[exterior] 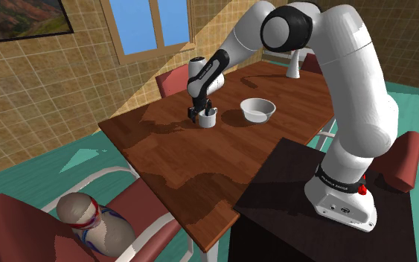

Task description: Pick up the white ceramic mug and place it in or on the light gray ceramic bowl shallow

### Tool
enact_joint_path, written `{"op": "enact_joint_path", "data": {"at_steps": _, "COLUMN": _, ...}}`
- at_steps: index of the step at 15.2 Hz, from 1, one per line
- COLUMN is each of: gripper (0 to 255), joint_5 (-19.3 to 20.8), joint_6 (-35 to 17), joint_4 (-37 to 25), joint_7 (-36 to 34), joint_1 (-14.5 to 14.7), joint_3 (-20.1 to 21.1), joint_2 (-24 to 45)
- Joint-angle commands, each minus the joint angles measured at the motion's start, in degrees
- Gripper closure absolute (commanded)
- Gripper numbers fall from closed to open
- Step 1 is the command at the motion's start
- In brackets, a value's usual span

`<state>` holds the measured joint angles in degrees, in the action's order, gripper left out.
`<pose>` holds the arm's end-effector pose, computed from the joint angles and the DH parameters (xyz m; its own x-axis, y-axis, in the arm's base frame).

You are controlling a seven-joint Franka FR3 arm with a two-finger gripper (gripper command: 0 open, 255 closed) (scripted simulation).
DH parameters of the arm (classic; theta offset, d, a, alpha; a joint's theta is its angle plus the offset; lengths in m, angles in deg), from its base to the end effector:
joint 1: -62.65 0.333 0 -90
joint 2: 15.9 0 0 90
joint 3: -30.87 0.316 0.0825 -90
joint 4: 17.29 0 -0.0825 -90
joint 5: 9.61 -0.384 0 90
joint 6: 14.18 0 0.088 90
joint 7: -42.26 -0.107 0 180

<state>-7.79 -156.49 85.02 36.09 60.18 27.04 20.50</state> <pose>0.6604 -0.0692 0.2038 0.9821 -0.1757 0.0687 -0.1794 -0.9823 0.0535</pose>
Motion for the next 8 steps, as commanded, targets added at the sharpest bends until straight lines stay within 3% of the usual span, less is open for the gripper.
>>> {"op": "enact_joint_path", "data": {"at_steps": 1, "gripper": 0, "joint_5": 0.0, "joint_6": 0.0, "joint_4": -0.04, "joint_7": 0.01, "joint_1": -0.01, "joint_3": 0.0, "joint_2": 0.03}}
{"op": "enact_joint_path", "data": {"at_steps": 2, "gripper": 0, "joint_5": 0.0, "joint_6": 0.0, "joint_4": -0.04, "joint_7": 0.01, "joint_1": -0.01, "joint_3": 0.0, "joint_2": 0.03}}
{"op": "enact_joint_path", "data": {"at_steps": 3, "gripper": 255, "joint_5": 0.0, "joint_6": 0.0, "joint_4": -0.04, "joint_7": 0.01, "joint_1": -0.01, "joint_3": 0.0, "joint_2": 0.03}}
{"op": "enact_joint_path", "data": {"at_steps": 8, "gripper": 255, "joint_5": 0.0, "joint_6": 0.0, "joint_4": -0.04, "joint_7": 0.01, "joint_1": -0.01, "joint_3": 0.0, "joint_2": 0.03}}
